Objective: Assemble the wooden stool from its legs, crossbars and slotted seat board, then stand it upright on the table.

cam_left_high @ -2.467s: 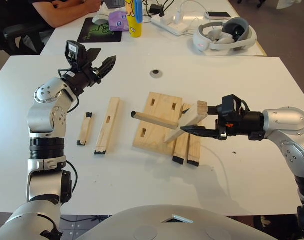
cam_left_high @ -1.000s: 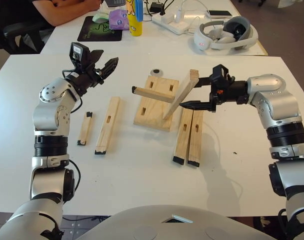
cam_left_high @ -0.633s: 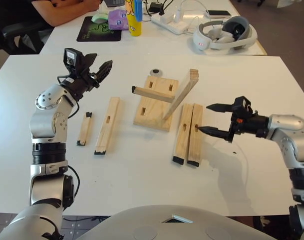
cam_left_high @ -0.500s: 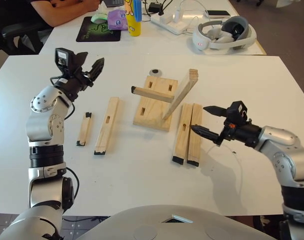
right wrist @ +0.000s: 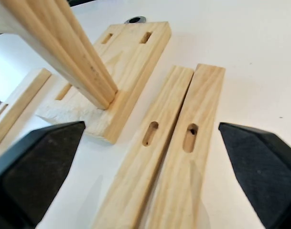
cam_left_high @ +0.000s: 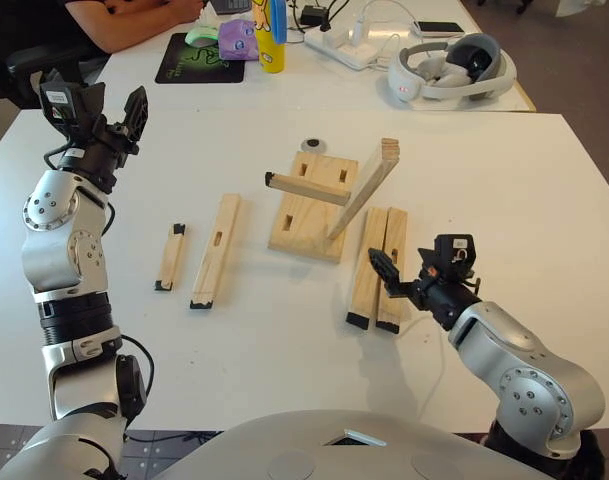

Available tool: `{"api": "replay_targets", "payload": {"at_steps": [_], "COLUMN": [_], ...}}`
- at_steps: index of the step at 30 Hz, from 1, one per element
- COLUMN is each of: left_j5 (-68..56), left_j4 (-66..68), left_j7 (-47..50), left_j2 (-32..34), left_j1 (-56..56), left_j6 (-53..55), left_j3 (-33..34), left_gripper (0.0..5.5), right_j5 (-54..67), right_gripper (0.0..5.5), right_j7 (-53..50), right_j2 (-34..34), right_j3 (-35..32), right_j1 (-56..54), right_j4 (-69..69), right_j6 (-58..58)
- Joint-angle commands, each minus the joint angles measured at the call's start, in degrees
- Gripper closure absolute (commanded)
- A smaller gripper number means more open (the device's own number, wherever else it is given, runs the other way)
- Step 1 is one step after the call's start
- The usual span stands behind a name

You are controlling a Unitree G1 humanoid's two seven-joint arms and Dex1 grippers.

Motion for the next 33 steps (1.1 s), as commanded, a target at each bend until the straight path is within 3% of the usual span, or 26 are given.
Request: {"api": "replay_targets", "payload": {"at_steps": [1, 5, 14, 33], "left_j5": [0.2, 0.0, -0.1, -1.2], "left_j4": [0.2, -0.3, -1.4, -6.3], "left_j7": [0.5, 0.8, 2.0, 4.9], "left_j2": [0.3, 0.2, -0.3, -1.0], "left_j1": [-0.2, 0.2, 1.3, 6.1], "left_j6": [0.3, 0.2, 0.5, 1.6], "left_j3": [-0.1, 0.3, 0.6, 1.9], "left_gripper": [2.38, 2.38, 2.38, 2.38], "right_j5": [2.1, 2.4, 7.2, 19.9], "right_gripper": [0.31, 0.31, 0.31, 0.31], "right_j7": [-0.5, 0.2, -2.1, -10.1], "right_j2": [4.3, 5.8, 8.1, 0.5], "right_j3": [-2.6, -4.7, -6.4, -8.2], "right_j1": [-5.1, -6.6, -5.1, -8.0], "right_j4": [-1.0, 1.0, 6.6, 13.0], "right_j6": [8.0, 14.7, 15.0, 15.0]}}
